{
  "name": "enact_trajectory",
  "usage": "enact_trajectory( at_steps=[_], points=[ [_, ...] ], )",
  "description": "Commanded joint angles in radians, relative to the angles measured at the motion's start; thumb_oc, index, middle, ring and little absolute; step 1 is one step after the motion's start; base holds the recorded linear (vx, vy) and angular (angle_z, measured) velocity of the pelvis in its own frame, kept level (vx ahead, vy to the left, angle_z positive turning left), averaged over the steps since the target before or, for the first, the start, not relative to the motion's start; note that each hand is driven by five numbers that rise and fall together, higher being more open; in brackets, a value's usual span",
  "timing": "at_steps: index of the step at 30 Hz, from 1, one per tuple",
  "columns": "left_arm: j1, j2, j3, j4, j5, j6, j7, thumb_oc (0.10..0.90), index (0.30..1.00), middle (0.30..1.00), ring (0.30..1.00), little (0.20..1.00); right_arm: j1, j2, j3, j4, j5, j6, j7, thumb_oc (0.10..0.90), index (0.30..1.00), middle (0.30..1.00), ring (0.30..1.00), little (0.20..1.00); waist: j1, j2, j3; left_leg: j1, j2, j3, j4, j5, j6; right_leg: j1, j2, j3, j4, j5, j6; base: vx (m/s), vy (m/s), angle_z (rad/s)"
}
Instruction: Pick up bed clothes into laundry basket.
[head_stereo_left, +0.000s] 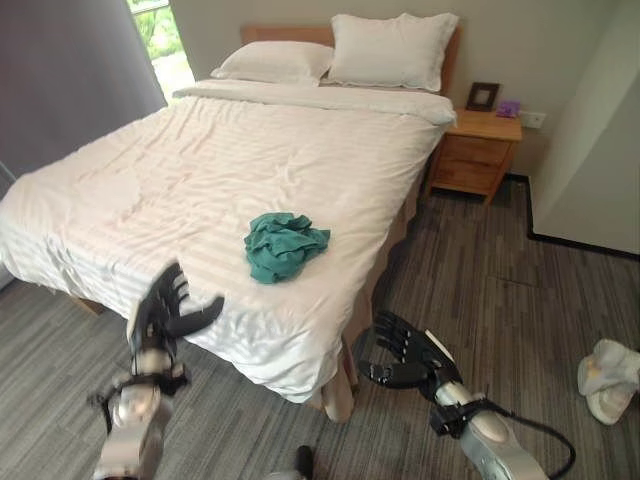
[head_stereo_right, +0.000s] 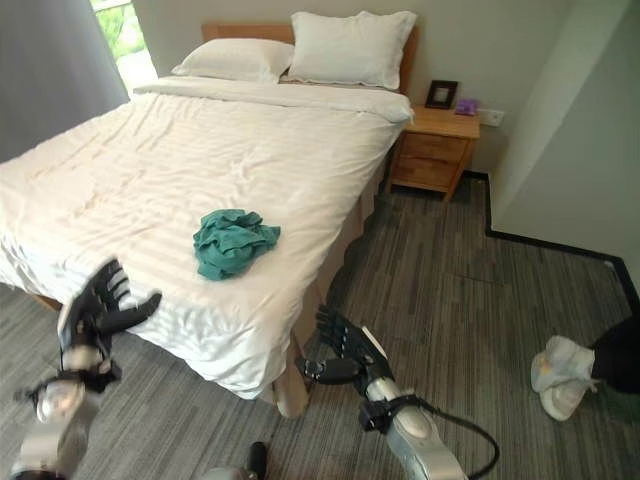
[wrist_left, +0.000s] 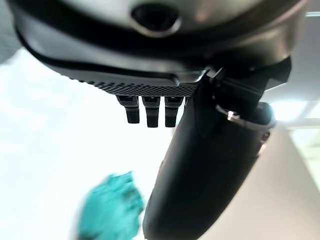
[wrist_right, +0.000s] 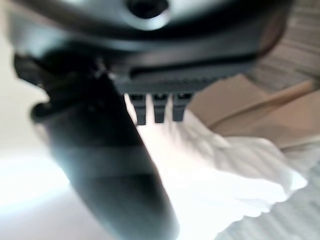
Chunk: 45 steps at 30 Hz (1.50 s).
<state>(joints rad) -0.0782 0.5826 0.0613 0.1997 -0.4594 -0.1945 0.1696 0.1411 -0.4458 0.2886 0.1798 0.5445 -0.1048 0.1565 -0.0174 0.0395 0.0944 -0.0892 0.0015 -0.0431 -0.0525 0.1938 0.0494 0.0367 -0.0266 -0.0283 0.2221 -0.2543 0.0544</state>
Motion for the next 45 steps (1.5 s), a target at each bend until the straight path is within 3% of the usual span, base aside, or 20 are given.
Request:
enact_trajectory(
  at_steps=[1, 3, 5, 6, 8, 12, 17, 21, 28, 37, 45],
  points=[
    [-0.180, 0.086, 0.055, -0.051, 0.082, -0.118, 0.030, 0.800, 0.900, 0.900, 0.900, 0.900, -0.028, 0.020, -0.052, -0.110, 0.007, -0.064, 0.052, 0.800, 0.900, 0.900, 0.900, 0.900, -0.005, -0.013, -0.050, 0.122, 0.060, -0.001, 0.021, -0.156, -0.120, 0.017, -0.051, 0.003, -0.215, 0.213, 0.031, 0.08, 0.116, -0.07],
    [-0.199, 0.098, 0.044, -0.053, 0.093, -0.116, 0.030, 0.800, 0.900, 0.900, 0.900, 0.900, -0.022, 0.023, -0.054, -0.105, 0.001, -0.059, 0.053, 0.800, 0.900, 0.900, 0.900, 0.900, -0.006, -0.015, -0.053, 0.127, 0.057, 0.006, 0.017, -0.159, -0.117, 0.013, -0.056, 0.006, -0.214, 0.214, 0.035, 0.05, 0.073, -0.17],
    [-0.297, 0.196, -0.008, -0.004, 0.151, -0.096, 0.029, 0.800, 0.900, 0.900, 0.900, 0.900, -0.016, 0.015, -0.050, -0.104, -0.015, -0.053, 0.065, 0.800, 0.900, 0.900, 0.900, 0.900, -0.018, -0.017, -0.062, 0.138, 0.046, 0.016, 0.007, -0.171, -0.106, 0.008, -0.067, 0.024, -0.216, 0.221, 0.051, 0.08, 0.098, -0.16],
    [-0.303, 0.198, -0.012, 0.000, 0.151, -0.097, 0.030, 0.800, 0.900, 0.900, 0.900, 0.900, -0.016, 0.017, -0.052, -0.104, -0.015, -0.053, 0.065, 0.800, 0.900, 0.900, 0.900, 0.900, -0.015, -0.019, -0.061, 0.139, 0.045, 0.017, 0.007, -0.171, -0.106, 0.008, -0.068, 0.025, -0.216, 0.221, 0.052, 0.09, 0.131, -0.10],
    [-0.475, 0.293, -0.143, 0.124, 0.146, -0.076, 0.005, 0.800, 0.900, 0.900, 0.900, 0.900, -0.012, 0.015, -0.036, -0.107, -0.013, -0.048, 0.074, 0.800, 0.900, 0.900, 0.900, 0.900, -0.032, -0.018, -0.066, 0.146, 0.035, 0.033, -0.004, -0.178, -0.095, 0.000, -0.081, 0.043, -0.212, 0.229, 0.073, 0.07, 0.136, -0.12],
    [-0.641, 0.350, -0.287, 0.275, 0.202, -0.022, -0.022, 0.800, 0.900, 0.900, 0.900, 0.900, 0.000, 0.015, -0.018, -0.106, -0.018, -0.044, 0.074, 0.800, 0.900, 0.900, 0.900, 0.900, -0.054, -0.016, -0.068, 0.147, 0.027, 0.046, -0.017, -0.179, -0.087, -0.017, -0.089, 0.054, -0.210, 0.240, 0.091, 0.03, 0.091, -0.10],
    [-0.801, 0.359, -0.419, 0.458, 0.308, 0.025, -0.041, 0.800, 0.900, 0.900, 0.900, 0.900, 0.026, 0.013, -0.024, -0.117, -0.025, -0.041, 0.081, 0.800, 0.900, 0.900, 0.900, 0.900, -0.075, -0.023, -0.058, 0.140, 0.023, 0.062, -0.029, -0.177, -0.083, -0.039, -0.095, 0.069, -0.215, 0.257, 0.106, 0.01, 0.066, -0.10],
    [-0.894, 0.317, -0.466, 0.605, 0.235, 0.040, -0.075, 0.800, 0.900, 0.900, 0.900, 0.900, 0.037, 0.008, -0.028, -0.124, -0.019, -0.037, 0.076, 0.800, 0.900, 0.900, 0.900, 0.900, -0.093, -0.032, -0.047, 0.123, 0.022, 0.076, -0.035, -0.174, -0.083, -0.061, -0.098, 0.075, -0.225, 0.275, 0.114, -0.02, 0.060, -0.18],
    [-1.050, 0.288, -0.542, 0.822, 0.303, 0.071, -0.067, 0.800, 0.900, 0.900, 0.900, 0.900, 0.022, 0.010, -0.003, -0.127, 0.001, -0.037, 0.074, 0.800, 0.900, 0.900, 0.900, 0.900, -0.113, -0.054, -0.018, 0.084, 0.020, 0.107, -0.035, -0.171, -0.083, -0.107, -0.100, 0.099, -0.239, 0.308, 0.126, -0.03, 0.043, -0.09],
    [-1.105, 0.294, -0.525, 0.968, 0.252, 0.084, -0.103, 0.800, 0.900, 0.900, 0.900, 0.900, -0.004, 0.000, 0.037, -0.122, 0.030, -0.030, 0.082, 0.800, 0.900, 0.900, 0.900, 0.900, -0.145, -0.076, 0.023, 0.015, 0.029, 0.150, -0.035, -0.157, -0.090, -0.189, -0.094, 0.130, -0.263, 0.356, 0.133, -0.04, 0.027, -0.14],
    [-1.150, 0.330, -0.546, 1.095, 0.344, 0.124, -0.102, 0.800, 0.900, 0.900, 0.900, 0.900, -0.059, 0.000, 0.076, -0.118, 0.054, -0.035, 0.065, 0.800, 0.900, 0.900, 0.900, 0.900, -0.170, -0.119, 0.105, -0.109, 0.046, 0.178, -0.035, -0.124, -0.098, -0.310, -0.069, 0.154, -0.304, 0.426, 0.132, -0.07, 0.008, -0.23]
  ],
)
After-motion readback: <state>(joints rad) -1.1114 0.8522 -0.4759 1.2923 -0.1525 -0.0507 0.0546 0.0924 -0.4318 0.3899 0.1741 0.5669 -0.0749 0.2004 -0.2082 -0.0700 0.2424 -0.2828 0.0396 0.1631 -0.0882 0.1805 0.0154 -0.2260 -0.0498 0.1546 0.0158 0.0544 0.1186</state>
